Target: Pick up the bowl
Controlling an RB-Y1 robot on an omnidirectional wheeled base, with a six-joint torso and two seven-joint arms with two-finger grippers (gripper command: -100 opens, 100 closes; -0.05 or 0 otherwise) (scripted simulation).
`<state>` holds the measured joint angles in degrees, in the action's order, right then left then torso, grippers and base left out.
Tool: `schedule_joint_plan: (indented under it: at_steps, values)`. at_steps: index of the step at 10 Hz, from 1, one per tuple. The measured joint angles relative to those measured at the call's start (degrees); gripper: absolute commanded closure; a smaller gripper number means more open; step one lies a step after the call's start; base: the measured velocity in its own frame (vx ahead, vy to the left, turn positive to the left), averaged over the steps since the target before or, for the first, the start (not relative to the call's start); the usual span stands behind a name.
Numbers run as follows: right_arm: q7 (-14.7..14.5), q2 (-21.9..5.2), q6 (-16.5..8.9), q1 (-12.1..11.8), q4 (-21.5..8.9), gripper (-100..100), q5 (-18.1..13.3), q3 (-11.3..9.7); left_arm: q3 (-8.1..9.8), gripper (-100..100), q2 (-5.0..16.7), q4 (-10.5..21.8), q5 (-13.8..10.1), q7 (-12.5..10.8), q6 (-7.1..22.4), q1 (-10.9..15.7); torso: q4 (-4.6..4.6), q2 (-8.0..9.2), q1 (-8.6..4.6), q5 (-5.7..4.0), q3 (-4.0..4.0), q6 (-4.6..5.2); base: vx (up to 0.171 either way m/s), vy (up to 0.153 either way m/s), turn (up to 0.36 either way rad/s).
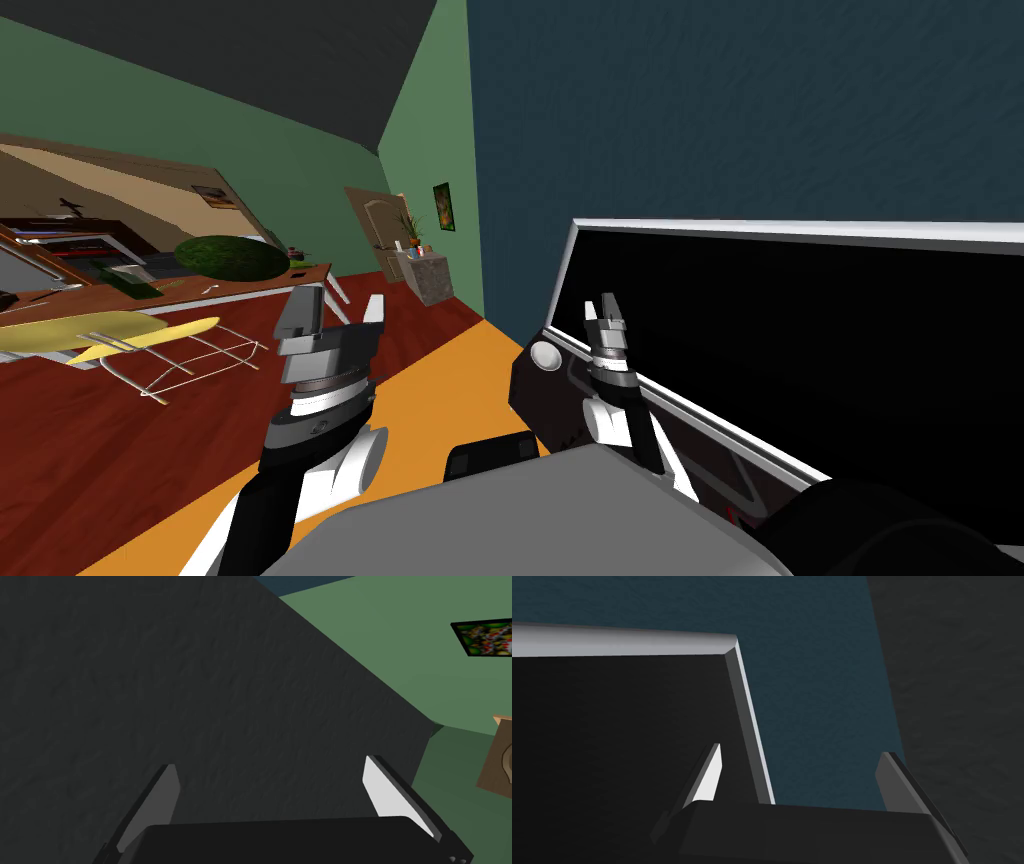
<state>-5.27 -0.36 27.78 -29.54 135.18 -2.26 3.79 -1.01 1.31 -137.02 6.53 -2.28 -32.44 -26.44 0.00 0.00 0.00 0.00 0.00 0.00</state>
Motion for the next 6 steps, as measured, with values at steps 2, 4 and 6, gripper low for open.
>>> schedule_joint_plan:
  at_steps: [2, 4, 6]
  values:
    - [-1.00, -2.10, -0.58, -0.27, -1.22, -100, -1.02, 0.56, 0.00, 0, 0.00, 0.00, 0.00, 0.00, 0.00, 0.00, -0.02, -0.10, 0.07, 0.02, -0.05, -0.01, 0.041, 0.043, 0.098]
    - [-3.19, -4.29, -2.07, -2.20, -2.30, -100, -3.33, 1.01, -0.01, 0, 0.00, 0.00, 0.00, 0.00, 0.00, 0.00, -0.05, -0.23, 0.24, 0.05, -0.13, -0.01, 0.067, 0.067, 0.121]
    - [-5.38, -5.62, -3.55, -3.83, -3.49, -100, -5.56, 1.55, 0.00, 0, 0.00, 0.00, 0.00, 0.00, 0.00, 0.00, -0.06, -0.23, 0.23, 0.05, -0.14, -0.01, 0.062, 0.060, 0.121]
